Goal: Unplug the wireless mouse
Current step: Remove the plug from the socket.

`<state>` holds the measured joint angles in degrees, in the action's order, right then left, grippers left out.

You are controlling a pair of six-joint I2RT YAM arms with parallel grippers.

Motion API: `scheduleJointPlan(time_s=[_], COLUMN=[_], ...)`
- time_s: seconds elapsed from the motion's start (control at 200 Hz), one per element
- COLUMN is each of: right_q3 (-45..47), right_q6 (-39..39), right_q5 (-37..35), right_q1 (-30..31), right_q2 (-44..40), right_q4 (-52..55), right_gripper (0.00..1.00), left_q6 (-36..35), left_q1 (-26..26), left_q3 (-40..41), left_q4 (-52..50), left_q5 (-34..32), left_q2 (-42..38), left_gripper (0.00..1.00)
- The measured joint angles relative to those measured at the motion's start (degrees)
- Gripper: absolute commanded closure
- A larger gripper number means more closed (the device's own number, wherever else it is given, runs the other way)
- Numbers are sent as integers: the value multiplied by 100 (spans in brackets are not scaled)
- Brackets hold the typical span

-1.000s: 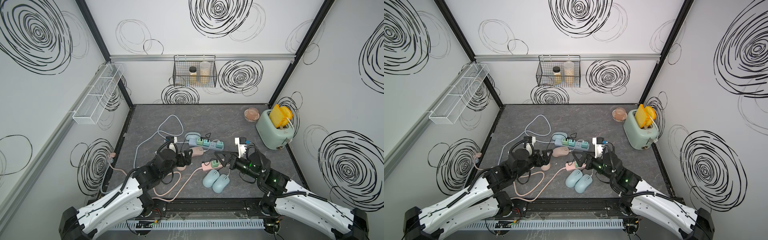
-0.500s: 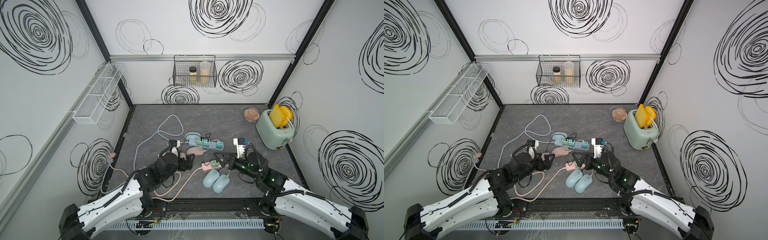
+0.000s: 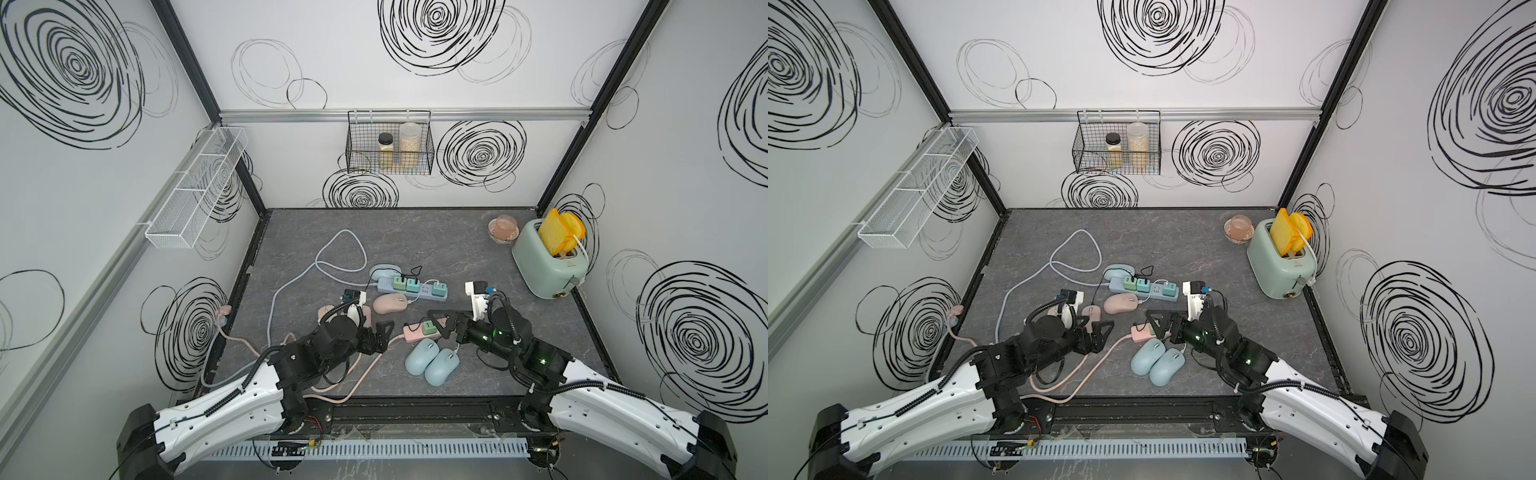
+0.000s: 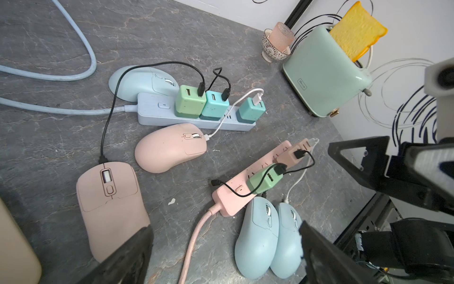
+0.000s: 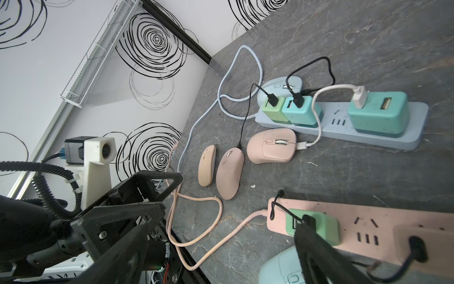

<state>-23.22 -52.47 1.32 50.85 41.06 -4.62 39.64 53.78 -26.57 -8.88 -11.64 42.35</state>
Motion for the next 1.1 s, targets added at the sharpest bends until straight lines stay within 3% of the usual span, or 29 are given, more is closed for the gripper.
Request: scheduleJointPlan(time_s=[0.505, 1.101], right_q3=[424, 765], right_q6=[70, 328], right_q5=[92, 319], right_q1=[-20, -37], right_q2=[-474, -942], right_q4=[50, 166], right_gripper=[2, 2], left_q6=[-48, -24], left_q1=[931, 2236], left_q3=[81, -87], left_q4=[-42, -474], left_q5=[-59, -1016], left_q2=[-2, 57], left_gripper=[2, 2])
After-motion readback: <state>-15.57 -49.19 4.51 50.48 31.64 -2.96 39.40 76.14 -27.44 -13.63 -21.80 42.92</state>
